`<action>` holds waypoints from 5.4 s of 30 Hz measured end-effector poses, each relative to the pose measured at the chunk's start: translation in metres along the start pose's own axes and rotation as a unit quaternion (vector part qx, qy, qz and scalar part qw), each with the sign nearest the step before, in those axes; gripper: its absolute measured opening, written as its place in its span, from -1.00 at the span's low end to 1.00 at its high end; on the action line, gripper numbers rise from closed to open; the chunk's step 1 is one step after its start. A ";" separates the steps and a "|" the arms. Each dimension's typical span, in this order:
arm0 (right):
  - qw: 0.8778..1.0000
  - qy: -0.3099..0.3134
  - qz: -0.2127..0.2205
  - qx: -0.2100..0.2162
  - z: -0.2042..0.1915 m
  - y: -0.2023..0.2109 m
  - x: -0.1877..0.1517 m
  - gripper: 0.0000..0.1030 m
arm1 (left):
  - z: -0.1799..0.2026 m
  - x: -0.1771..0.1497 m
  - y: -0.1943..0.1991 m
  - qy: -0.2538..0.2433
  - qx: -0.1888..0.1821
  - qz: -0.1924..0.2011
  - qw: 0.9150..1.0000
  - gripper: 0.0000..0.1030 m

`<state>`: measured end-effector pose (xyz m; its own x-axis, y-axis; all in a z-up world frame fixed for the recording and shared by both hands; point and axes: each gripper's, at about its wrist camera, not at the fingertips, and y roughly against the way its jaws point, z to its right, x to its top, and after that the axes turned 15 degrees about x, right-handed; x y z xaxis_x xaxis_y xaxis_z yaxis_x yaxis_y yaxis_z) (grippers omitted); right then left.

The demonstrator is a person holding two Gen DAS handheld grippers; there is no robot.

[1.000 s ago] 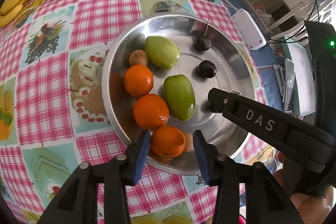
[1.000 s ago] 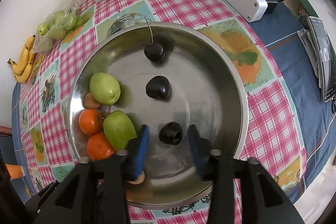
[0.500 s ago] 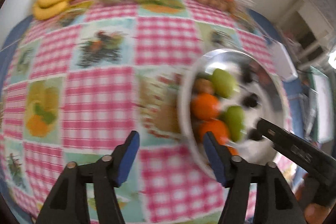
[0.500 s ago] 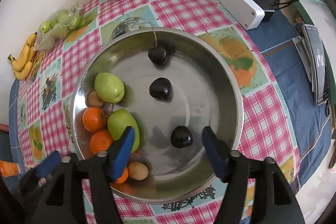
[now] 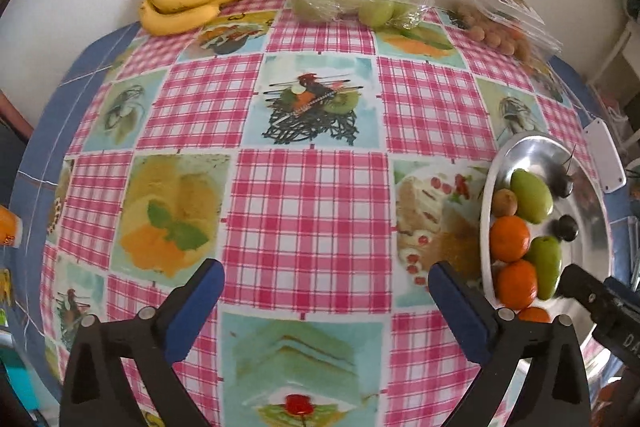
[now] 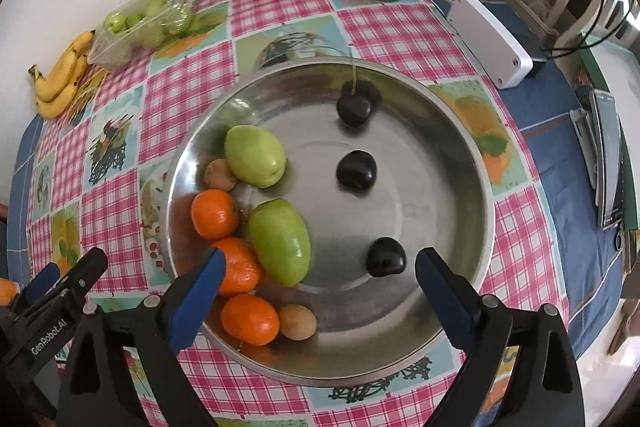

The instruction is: Organize fruits

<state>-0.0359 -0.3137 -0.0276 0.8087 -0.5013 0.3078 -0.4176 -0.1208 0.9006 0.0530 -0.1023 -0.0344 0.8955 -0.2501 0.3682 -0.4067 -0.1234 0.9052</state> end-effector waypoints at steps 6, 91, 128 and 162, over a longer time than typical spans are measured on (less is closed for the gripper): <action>1.000 0.016 0.018 0.009 -0.013 0.006 -0.010 0.87 | -0.007 -0.010 0.006 -0.004 0.008 0.012 1.000 1.00; 0.997 0.075 0.020 0.005 -0.039 0.005 -0.072 0.87 | -0.046 -0.063 0.033 -0.008 0.085 0.037 0.996 1.00; 0.997 0.075 0.019 0.004 -0.039 0.004 -0.072 0.87 | -0.047 -0.064 0.032 -0.009 0.085 0.036 0.996 1.00; 0.997 0.077 0.012 0.000 -0.038 0.001 -0.071 0.87 | -0.052 -0.064 0.036 0.000 0.075 0.044 0.996 1.00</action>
<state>-0.0780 -0.2458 -0.0367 0.8522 -0.3671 0.3729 -0.4378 -0.1099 0.8923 -0.0097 -0.0408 -0.0150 0.8553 -0.2659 0.4447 -0.5060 -0.2435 0.8275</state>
